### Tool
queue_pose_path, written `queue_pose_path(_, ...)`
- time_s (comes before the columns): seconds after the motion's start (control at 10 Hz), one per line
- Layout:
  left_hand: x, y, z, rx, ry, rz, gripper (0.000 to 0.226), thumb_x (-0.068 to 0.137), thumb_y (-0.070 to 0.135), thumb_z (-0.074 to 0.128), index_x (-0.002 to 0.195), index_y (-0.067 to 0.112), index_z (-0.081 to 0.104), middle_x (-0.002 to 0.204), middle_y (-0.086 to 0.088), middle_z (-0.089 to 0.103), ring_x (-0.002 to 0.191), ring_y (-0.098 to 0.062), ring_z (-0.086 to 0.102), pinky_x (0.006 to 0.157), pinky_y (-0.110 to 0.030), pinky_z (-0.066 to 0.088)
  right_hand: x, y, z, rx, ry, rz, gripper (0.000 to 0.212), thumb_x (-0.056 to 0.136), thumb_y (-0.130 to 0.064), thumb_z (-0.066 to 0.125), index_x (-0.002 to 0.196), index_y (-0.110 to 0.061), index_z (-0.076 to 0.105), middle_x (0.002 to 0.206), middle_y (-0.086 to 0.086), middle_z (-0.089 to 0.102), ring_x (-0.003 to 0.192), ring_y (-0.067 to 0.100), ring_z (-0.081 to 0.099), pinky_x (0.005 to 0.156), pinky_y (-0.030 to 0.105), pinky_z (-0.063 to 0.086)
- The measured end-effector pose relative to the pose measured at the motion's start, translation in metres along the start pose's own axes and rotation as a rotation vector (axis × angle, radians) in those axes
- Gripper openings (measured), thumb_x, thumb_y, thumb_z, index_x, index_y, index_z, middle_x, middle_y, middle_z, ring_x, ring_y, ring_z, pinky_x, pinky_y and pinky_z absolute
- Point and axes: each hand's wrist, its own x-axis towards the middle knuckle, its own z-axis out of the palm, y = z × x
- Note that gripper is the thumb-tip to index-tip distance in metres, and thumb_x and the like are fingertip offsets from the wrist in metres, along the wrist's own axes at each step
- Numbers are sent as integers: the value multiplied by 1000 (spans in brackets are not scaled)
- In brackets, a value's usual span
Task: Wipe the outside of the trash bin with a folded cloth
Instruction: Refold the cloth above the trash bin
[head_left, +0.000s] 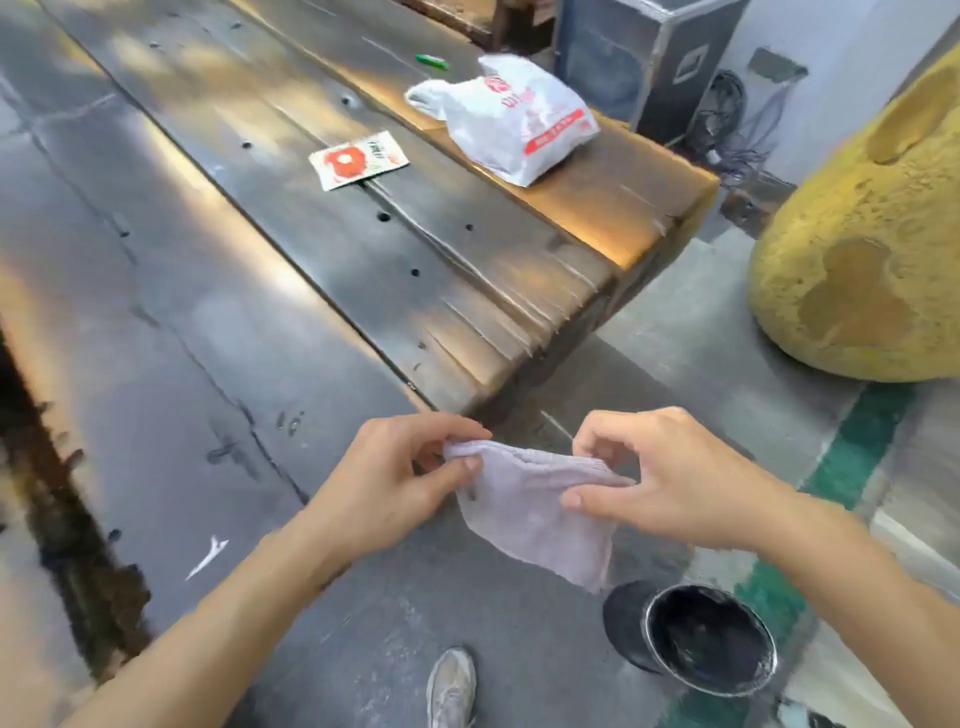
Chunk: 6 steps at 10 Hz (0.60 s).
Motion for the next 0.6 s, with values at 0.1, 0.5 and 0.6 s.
queue_pose_path(0.1,-26,-33,-82,109,116,-136,17,89,18,70,99,32,73,89,21,72,86,-3,67,77,-19,51,85,-70,7,-129,-103,-172,19,79,-42,74,82,-26,63,76,-9,62,72,8,55,69,30,48)
queue_pose_path(0.5,-123,-157,-178,591,230,-491,23,84,14,63,103,26,67,104,4,63,94,-25,64,76,-38,53,252,-209,160,-575,-3,-439,16,82,-11,60,98,-14,64,98,11,62,94,35,60,67,35,39)
queue_pose_path(0.6,-149,-158,-133,667,-80,-604,32,88,33,60,119,29,63,118,4,62,109,-24,62,88,-37,52,205,-181,201,-621,-116,-368,16,87,-17,56,100,-13,63,105,11,62,98,35,60,76,37,42)
